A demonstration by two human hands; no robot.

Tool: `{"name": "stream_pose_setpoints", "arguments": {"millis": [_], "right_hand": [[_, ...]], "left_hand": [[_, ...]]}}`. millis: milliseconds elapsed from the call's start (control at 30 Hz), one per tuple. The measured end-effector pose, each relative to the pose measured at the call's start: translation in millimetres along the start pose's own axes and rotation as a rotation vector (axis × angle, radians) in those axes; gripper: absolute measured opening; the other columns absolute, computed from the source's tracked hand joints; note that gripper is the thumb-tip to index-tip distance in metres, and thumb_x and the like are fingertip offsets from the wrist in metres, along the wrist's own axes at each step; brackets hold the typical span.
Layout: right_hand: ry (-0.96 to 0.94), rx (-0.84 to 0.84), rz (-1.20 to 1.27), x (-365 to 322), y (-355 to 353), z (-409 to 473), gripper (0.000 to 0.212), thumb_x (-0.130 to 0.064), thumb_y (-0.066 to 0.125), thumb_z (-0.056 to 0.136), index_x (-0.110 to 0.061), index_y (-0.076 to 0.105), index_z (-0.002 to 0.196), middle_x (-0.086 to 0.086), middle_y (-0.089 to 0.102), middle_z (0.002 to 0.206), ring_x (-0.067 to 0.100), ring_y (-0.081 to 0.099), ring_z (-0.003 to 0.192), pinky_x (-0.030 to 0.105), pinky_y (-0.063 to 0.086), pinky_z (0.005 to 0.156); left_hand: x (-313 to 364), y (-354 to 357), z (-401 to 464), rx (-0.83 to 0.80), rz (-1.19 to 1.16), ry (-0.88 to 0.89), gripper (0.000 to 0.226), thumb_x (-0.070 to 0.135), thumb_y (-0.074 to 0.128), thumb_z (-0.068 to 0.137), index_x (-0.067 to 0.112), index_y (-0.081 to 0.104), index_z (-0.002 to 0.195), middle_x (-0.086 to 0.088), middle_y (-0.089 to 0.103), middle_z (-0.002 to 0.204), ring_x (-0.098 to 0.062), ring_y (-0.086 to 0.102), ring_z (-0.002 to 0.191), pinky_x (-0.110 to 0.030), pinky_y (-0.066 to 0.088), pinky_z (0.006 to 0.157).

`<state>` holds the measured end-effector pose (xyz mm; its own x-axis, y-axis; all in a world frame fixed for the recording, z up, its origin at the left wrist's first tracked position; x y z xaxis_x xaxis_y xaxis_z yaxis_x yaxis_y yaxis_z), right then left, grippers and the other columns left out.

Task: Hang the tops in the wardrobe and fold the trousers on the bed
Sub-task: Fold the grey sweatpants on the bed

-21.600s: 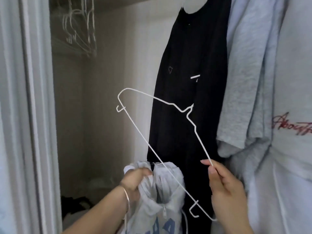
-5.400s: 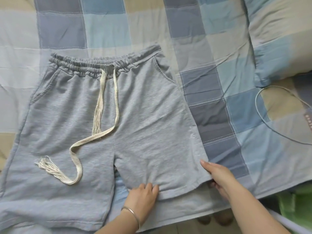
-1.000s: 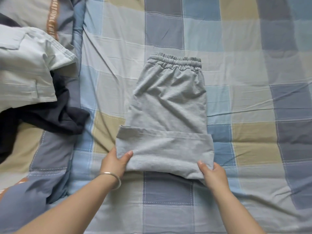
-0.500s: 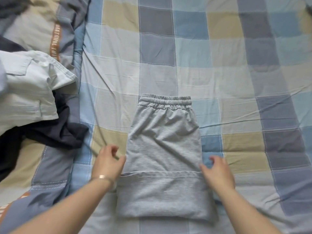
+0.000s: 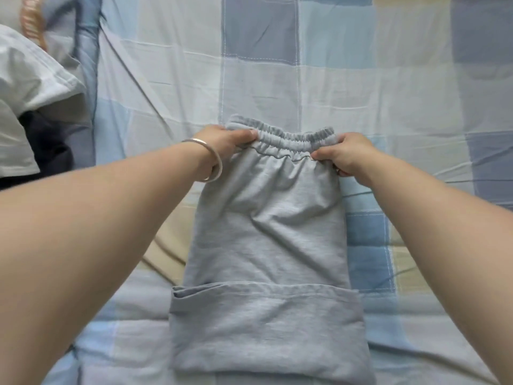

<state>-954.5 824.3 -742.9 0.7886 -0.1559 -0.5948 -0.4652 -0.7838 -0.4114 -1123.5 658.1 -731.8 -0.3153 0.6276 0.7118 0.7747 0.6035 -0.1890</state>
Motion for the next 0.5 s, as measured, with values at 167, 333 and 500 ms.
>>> {"name": "stream_pose_setpoints", "arguments": {"millis": [167, 333, 500], "right_hand": [[-0.337, 0.243, -0.111, -15, -26, -56, 0.022, -0.001, 0.068, 0.069, -0.013, 0.067, 0.088, 0.005, 0.065, 0.092, 0.024, 0.061, 0.088, 0.029, 0.048, 0.078], [-0.796, 0.286, -0.569, 46, 14, -161, 0.055, 0.01, 0.061, 0.043, -0.022, 0.052, 0.088, 0.0, 0.057, 0.107, 0.021, 0.061, 0.088, 0.021, 0.046, 0.062], [-0.623, 0.186, -0.788, 126, 62, -153, 0.067, 0.001, 0.076, 0.046, -0.027, 0.054, 0.102, -0.002, 0.05, 0.13, 0.026, 0.062, 0.102, 0.039, 0.054, 0.079]], "left_hand": [[33, -5, -46, -0.036, 0.134, 0.341, 0.033, -0.004, 0.064, 0.071, 0.027, 0.055, 0.074, 0.003, 0.053, 0.075, 0.001, 0.05, 0.062, -0.012, 0.043, 0.064], [-24, 11, -139, 0.065, 0.946, 0.92, 0.022, 0.009, 0.045, 0.06, 0.025, 0.052, 0.074, -0.002, 0.049, 0.08, -0.02, 0.043, 0.071, -0.029, 0.033, 0.059], [-122, 44, -137, 0.01, 1.319, 0.685, 0.019, 0.024, 0.04, 0.059, 0.025, 0.046, 0.078, 0.0, 0.053, 0.082, -0.025, 0.054, 0.076, -0.032, 0.028, 0.068]]}}
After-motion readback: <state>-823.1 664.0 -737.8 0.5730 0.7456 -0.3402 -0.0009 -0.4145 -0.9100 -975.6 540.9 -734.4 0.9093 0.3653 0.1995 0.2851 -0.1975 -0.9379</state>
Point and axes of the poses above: each hand's wrist, its own z-axis towards the middle knuckle, its own y-axis out of the palm, x = y × z, the point moved 9 cm from there along z, towards the middle knuckle
